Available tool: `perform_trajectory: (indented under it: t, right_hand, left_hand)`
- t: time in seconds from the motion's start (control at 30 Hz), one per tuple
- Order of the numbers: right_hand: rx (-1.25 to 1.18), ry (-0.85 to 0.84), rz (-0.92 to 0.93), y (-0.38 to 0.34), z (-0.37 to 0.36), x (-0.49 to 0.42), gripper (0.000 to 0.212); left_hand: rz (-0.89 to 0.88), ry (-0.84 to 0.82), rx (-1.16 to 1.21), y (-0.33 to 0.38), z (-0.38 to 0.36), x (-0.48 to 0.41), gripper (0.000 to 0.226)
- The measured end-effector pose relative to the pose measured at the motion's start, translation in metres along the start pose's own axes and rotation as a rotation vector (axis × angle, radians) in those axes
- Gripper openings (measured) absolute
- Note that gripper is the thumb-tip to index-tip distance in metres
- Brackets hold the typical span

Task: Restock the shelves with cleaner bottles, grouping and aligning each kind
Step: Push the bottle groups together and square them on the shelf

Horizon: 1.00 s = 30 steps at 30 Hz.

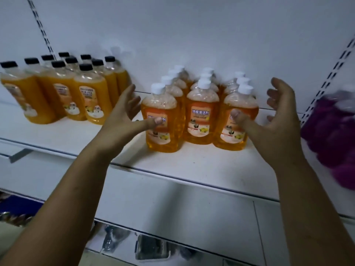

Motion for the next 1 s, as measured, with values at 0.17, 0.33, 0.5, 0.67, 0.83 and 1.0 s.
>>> perform_trajectory:
  t: [0.17, 0.33, 0.5, 0.67, 0.83, 1.0]
  right_hand:
    - [-0.199, -0.066, -0.248, 0.030, -0.030, -0.010, 0.109]
    - [-0.179, -0.067, -0.310, 0.050, -0.046, -0.007, 0.108]
    - [-0.162, -0.020, -0.341, 0.065, -0.055, 0.002, 0.102]
    - [-0.157, -0.020, -0.346, 0.070, -0.057, 0.001, 0.094]
    - [-0.159, -0.028, -0.338, 0.071, -0.058, 0.001, 0.092]
    - [-0.163, -0.022, -0.332, 0.071, -0.055, 0.001, 0.096]
  left_hand:
    - [-0.011, -0.096, 0.059, -0.008, -0.024, -0.016, 0.139]
    - [-0.050, -0.067, 0.091, -0.012, -0.030, -0.020, 0.124]
    - [-0.061, -0.015, 0.107, -0.014, -0.032, -0.018, 0.111]
    - [-0.066, 0.015, 0.081, -0.014, -0.032, -0.017, 0.107]
    - [-0.049, 0.031, 0.092, -0.016, -0.031, -0.018, 0.114]
    - [-0.040, 0.001, 0.106, -0.016, -0.031, -0.016, 0.116]
Point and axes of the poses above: each hand's wrist, its own x-axis away from the middle knuckle, its own z-axis out of the back of the hand, y = z × x, the point moved 9 cm from there along -x, towards the middle knuckle, and after that the axes turned 1 degree about y, right-handed, at the moved point
